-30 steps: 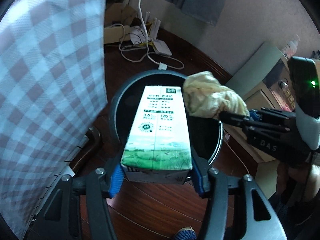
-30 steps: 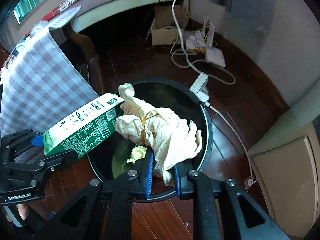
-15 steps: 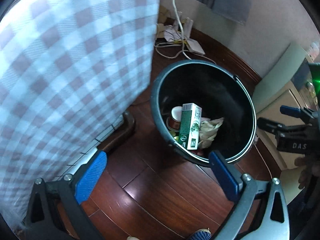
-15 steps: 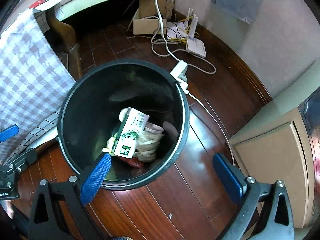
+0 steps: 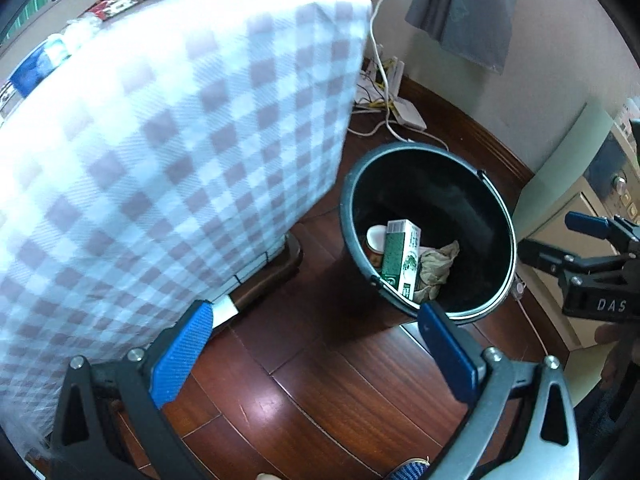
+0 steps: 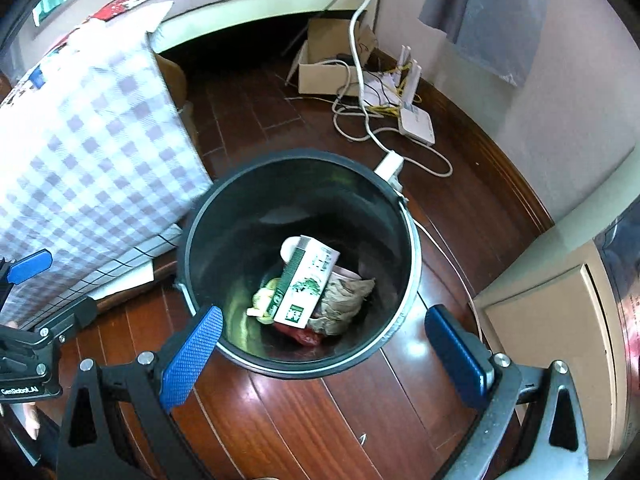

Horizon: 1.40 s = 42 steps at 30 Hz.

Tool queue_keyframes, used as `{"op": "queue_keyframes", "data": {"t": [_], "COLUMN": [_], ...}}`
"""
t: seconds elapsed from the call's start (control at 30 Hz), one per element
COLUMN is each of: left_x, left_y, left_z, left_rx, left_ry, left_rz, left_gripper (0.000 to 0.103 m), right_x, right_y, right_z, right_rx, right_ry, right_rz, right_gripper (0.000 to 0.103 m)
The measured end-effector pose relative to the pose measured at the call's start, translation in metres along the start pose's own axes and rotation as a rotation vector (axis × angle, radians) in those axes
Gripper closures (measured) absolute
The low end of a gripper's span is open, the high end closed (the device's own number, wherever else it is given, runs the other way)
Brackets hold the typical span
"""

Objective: Collect trash
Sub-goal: 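Move both tools back over the bed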

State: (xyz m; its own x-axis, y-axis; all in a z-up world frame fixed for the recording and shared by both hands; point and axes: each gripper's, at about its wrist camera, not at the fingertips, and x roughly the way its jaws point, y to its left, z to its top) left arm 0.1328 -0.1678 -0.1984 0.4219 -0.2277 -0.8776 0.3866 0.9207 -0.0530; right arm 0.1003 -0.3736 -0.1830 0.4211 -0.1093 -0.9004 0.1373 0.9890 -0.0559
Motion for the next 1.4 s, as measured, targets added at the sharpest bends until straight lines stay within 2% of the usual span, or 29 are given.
{"op": "queue_keyframes", "data": {"t": [0.43, 0.8, 0.9, 1.2, 1.4], "left_x": [-0.061, -0.128, -0.145, -0.170, -0.179], "left_y": [0.043, 0.092, 0.109, 0.160, 0.206], "left_z": [-0.012, -0.011, -0.011, -0.013, -0.010], "left_rx": [-0.088, -0.174, -0.206, -0.274, -0.367], "left_ry": [-0.078, -0.199, -0.238, -0.306, -0.329], "left_rz": [0.058, 0.110, 0.101, 0.182, 0.222], "left_gripper": [0.001, 0.001, 0.001, 0.001, 0.002], "right_x": [-0.044, -0.101, -0.113, -0.129, -0.134], "right_y": [0.057, 0.114, 0.129, 0.172, 0.206], "right_z": [0.008, 0.037, 0.046, 0.067, 0.085], "right_rx": [-0.082, -0.149, -0.168, -0.225, -0.285], "right_ry": [-0.085, -0.223, -0.255, -0.306, -0.312], "right_rz": [0.061, 0.147, 0.177, 0.236, 0.292], "right_gripper": [0.001, 0.001, 0.001, 0.001, 0.001]}}
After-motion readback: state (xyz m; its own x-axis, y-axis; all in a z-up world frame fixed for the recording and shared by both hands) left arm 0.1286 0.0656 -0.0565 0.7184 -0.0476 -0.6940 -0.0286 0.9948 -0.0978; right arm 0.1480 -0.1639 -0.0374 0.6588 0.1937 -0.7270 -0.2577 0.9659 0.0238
